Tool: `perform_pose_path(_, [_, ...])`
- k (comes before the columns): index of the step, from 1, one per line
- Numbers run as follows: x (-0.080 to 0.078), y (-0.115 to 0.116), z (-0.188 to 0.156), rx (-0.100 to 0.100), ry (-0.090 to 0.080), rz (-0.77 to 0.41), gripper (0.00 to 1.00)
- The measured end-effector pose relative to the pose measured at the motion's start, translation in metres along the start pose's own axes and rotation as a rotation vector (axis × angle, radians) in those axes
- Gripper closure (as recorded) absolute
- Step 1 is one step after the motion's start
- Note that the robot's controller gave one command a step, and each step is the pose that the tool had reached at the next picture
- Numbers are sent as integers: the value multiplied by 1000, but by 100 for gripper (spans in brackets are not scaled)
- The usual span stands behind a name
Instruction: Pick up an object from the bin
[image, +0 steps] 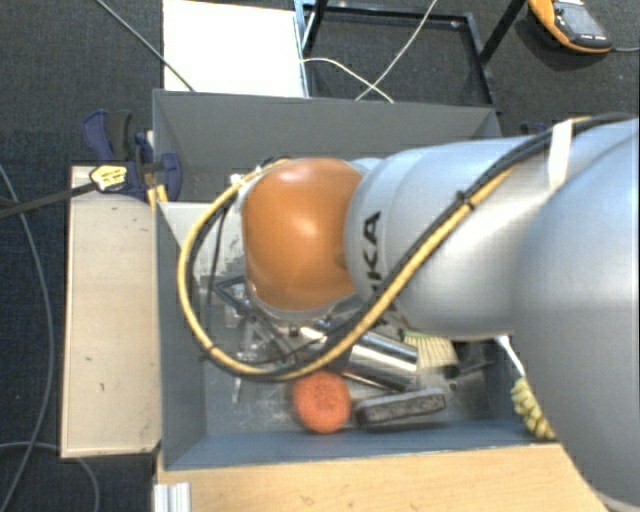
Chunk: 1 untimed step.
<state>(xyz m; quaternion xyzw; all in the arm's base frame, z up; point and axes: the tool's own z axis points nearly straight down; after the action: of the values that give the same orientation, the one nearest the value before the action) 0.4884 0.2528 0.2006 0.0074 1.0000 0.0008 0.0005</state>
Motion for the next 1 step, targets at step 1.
perform_pose_path(1, [0,0,0,0,0,1,0])
